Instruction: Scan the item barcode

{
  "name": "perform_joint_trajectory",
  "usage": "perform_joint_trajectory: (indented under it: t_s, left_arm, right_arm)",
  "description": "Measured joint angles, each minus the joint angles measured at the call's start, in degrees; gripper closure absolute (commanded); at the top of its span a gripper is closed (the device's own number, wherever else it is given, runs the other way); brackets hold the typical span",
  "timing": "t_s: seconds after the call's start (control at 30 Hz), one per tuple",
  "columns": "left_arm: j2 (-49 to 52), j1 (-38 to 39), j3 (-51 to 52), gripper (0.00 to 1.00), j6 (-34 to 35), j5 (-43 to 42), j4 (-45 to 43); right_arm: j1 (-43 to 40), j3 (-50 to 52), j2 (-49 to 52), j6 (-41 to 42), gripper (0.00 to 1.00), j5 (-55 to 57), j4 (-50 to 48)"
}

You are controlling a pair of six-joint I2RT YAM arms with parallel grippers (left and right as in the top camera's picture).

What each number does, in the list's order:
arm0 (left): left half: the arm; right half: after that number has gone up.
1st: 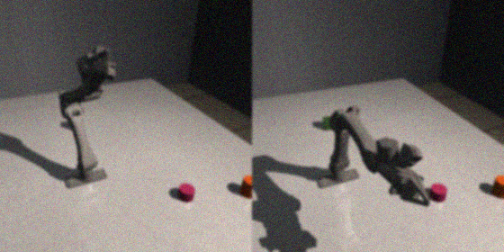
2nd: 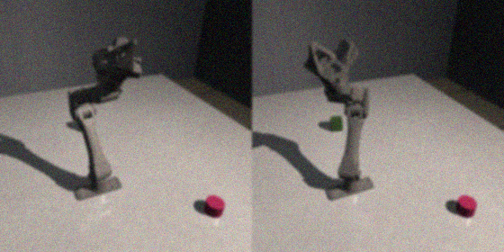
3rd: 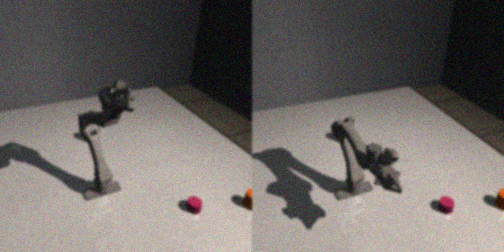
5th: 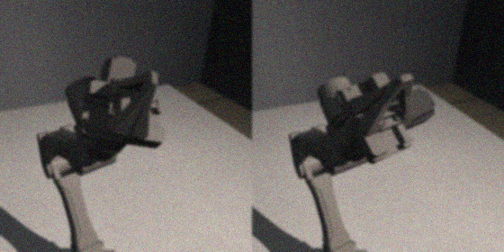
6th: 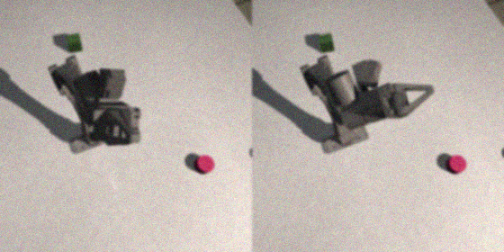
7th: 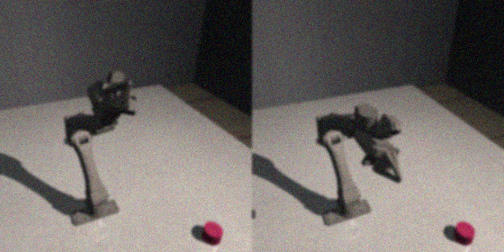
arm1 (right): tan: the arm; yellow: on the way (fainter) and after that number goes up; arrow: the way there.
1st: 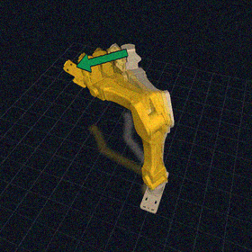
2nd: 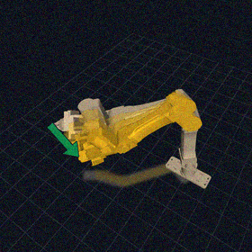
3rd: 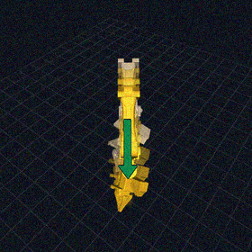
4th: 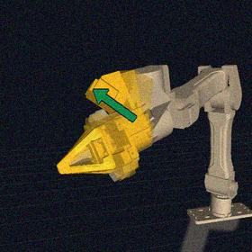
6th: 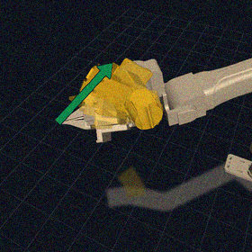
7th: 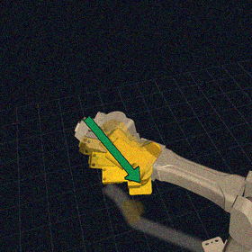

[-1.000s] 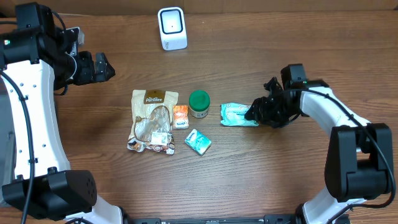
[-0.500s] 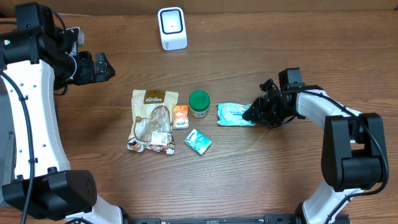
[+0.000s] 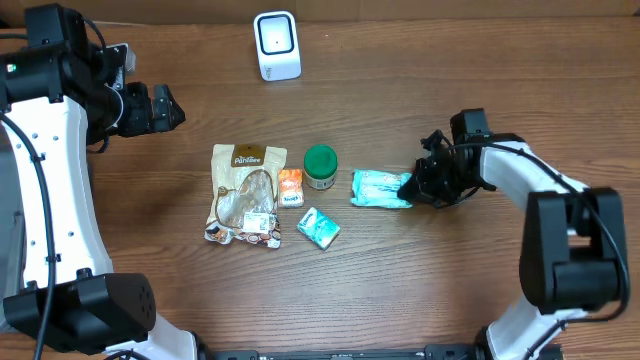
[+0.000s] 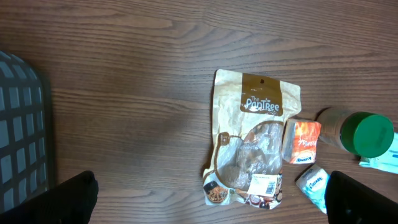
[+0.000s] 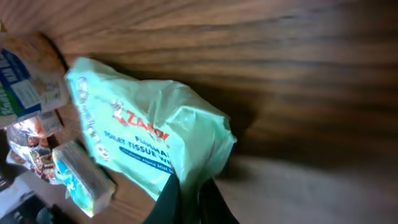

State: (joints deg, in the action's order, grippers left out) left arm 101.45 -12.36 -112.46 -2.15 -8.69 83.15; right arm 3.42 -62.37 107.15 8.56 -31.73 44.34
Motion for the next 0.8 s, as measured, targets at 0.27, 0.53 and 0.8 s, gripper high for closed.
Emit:
perform_joint_trajectory:
  t_s: [0.27,0.53,0.8]
  left_arm:
    - [0.02,0.00,0.00,0.01,0.02,-0.02,0.00]
    - [0.02,0.00,0.00,0.00,0.02,0.00,0.00]
    - [0.02,0.00,0.00,0.00,0.02,-0.02,-0.02]
  right_arm:
    - [1.99,-9.68,-14.43,6.05,0.96,22.12,13.40]
    - [13.51,-16.61,-15.82,15.74,0.96,60.63,31.98]
    - [21.38,-17.25,-11.69,17.42,0.96,77.29,34.69]
